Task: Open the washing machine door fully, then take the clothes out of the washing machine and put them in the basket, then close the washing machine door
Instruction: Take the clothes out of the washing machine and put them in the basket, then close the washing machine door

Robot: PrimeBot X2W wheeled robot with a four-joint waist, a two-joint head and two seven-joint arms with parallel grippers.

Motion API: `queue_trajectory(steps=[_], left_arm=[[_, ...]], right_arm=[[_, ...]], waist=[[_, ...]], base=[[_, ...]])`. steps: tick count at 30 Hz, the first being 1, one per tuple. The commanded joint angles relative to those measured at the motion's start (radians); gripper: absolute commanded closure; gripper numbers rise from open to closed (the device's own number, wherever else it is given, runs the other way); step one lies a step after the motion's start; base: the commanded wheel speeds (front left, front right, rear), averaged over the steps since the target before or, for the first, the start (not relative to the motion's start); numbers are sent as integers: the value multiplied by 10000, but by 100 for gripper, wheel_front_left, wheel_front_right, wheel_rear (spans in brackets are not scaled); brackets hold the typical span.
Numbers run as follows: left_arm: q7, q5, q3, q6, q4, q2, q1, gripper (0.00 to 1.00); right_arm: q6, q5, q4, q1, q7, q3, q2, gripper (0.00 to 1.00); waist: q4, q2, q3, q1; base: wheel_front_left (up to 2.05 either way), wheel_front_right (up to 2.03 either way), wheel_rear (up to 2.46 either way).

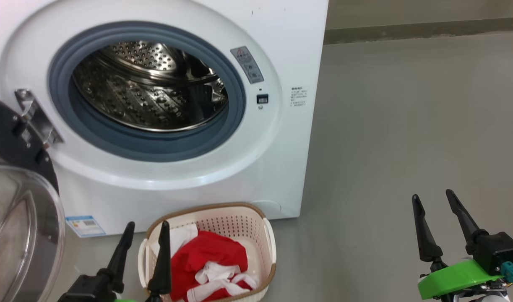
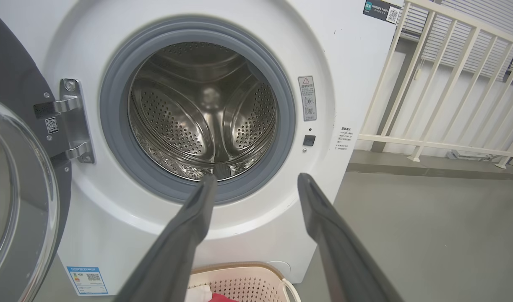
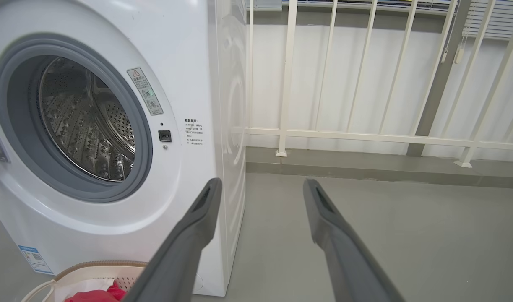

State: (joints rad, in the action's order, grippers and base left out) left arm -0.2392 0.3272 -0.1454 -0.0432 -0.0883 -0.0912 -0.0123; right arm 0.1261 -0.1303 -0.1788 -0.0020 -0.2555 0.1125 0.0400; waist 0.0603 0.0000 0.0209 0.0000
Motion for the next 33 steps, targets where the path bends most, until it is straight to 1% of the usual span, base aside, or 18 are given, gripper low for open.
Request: queue_trajectory(steps=[1, 7, 13, 23, 28, 33], left_arm=[[-54, 23, 288, 44, 330, -145, -124, 0], [-67, 27, 243, 58, 363, -210, -118, 0], [10, 158, 199, 92, 406, -202, -55, 0], [168, 62, 105, -159, 498, -224, -11, 0], [175, -14, 72, -317, 629, -211, -80, 0], [161, -99, 90, -528, 901, -203, -48, 0]], right_arm=[[46, -13, 246, -275, -63, -180, 102, 0], [46, -21, 257, -225, -63, -166, 102, 0], [46, -53, 218, -187, -63, -185, 102, 0], [46, -86, 193, -152, -63, -251, 102, 0], [46, -64, 237, -152, -63, -281, 102, 0], [46, -51, 252, -180, -63, -436, 102, 0]], waist=[[-17, 0, -4, 0], [-111, 0, -8, 0], [-207, 0, 22, 0], [-409, 0, 12, 0], [-744, 0, -37, 0], [-1263, 0, -42, 0]], base=[[-154, 154, 0], [-107, 107, 0], [-34, 34, 0], [0, 0, 0], [0, 0, 0], [0, 0, 0]])
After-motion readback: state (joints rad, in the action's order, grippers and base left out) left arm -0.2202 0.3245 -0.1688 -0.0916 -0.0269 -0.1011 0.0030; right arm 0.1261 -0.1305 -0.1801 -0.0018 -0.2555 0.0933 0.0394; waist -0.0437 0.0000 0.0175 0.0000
